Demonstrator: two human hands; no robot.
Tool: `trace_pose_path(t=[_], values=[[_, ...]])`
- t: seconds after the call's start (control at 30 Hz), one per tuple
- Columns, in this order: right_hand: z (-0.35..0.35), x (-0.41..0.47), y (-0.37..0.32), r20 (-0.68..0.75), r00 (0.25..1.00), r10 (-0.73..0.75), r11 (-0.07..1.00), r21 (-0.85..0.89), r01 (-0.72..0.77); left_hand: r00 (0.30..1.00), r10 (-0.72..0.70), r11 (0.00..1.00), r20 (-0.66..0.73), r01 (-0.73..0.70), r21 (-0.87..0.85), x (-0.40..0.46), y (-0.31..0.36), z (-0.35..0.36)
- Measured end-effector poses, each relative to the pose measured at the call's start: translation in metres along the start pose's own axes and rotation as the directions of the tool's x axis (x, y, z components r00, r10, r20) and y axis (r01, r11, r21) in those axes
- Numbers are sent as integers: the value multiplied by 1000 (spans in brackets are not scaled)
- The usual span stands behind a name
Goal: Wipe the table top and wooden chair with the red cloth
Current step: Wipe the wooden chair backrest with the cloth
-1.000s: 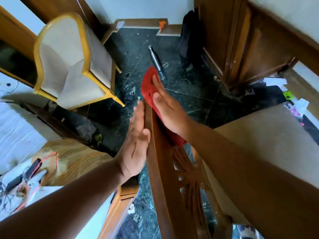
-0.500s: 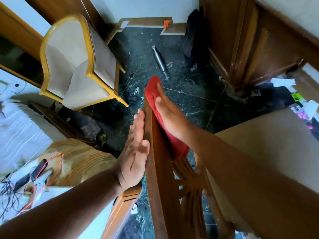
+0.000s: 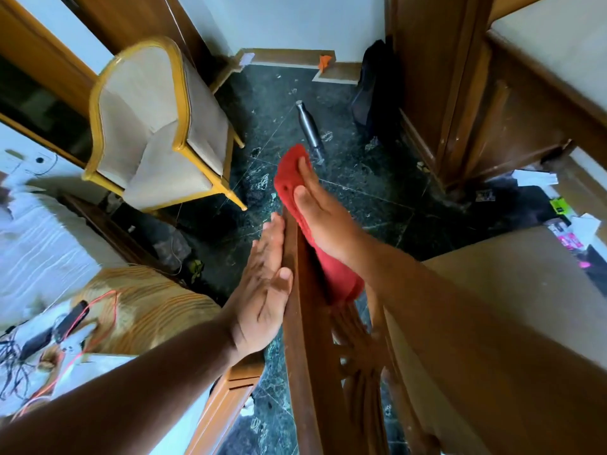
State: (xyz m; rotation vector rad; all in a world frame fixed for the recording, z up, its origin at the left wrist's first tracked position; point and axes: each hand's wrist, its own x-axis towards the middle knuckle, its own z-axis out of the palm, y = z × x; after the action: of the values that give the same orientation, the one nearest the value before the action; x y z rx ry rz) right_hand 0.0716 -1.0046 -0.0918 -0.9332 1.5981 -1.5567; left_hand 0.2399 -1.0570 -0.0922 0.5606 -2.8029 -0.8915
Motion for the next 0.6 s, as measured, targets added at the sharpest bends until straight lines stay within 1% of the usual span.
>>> trace_pose_path(t=[0.07, 0.1, 0.2, 0.23, 0.33, 0.37, 0.4, 0.47, 0.53, 0.6], values=[[-5, 24, -8, -29, 999, 25, 999, 28, -24, 1000, -20, 999, 22, 19, 43, 0, 3, -3], [-5, 20, -7, -30, 999, 19, 1000, 17, -18, 999, -33, 997, 41, 30, 69, 0, 5, -5], [-2, -30, 3, 25, 998, -58, 990, -125, 61, 991, -60, 979, 123, 34, 200, 0, 13, -15], [0, -50, 9, 55, 994, -92, 982, -159, 100, 984, -49, 965, 170, 3, 261, 0, 12, -22], [3, -89, 20, 132, 981, -145, 953, -249, 174, 949, 53, 890, 311, -186, 417, 9, -1, -58], [3, -92, 19, 151, 979, -138, 943, -283, 176, 945, 82, 858, 316, -228, 460, 18, -8, -73], [3, -92, 16, 164, 979, -119, 932, -321, 167, 952, 76, 830, 297, -226, 510, 32, -13, -86], [2, -85, 6, 163, 983, -87, 889, -432, 151, 978, 6, 787, 208, -133, 603, 70, -19, -106], [1, -77, -7, 155, 986, -54, 811, -569, 134, 992, -8, 741, 123, -76, 667, 116, -14, -107], [0, -73, -18, 155, 988, 2, 706, -700, 108, 991, -11, 685, 137, -93, 723, 153, -4, -96]])
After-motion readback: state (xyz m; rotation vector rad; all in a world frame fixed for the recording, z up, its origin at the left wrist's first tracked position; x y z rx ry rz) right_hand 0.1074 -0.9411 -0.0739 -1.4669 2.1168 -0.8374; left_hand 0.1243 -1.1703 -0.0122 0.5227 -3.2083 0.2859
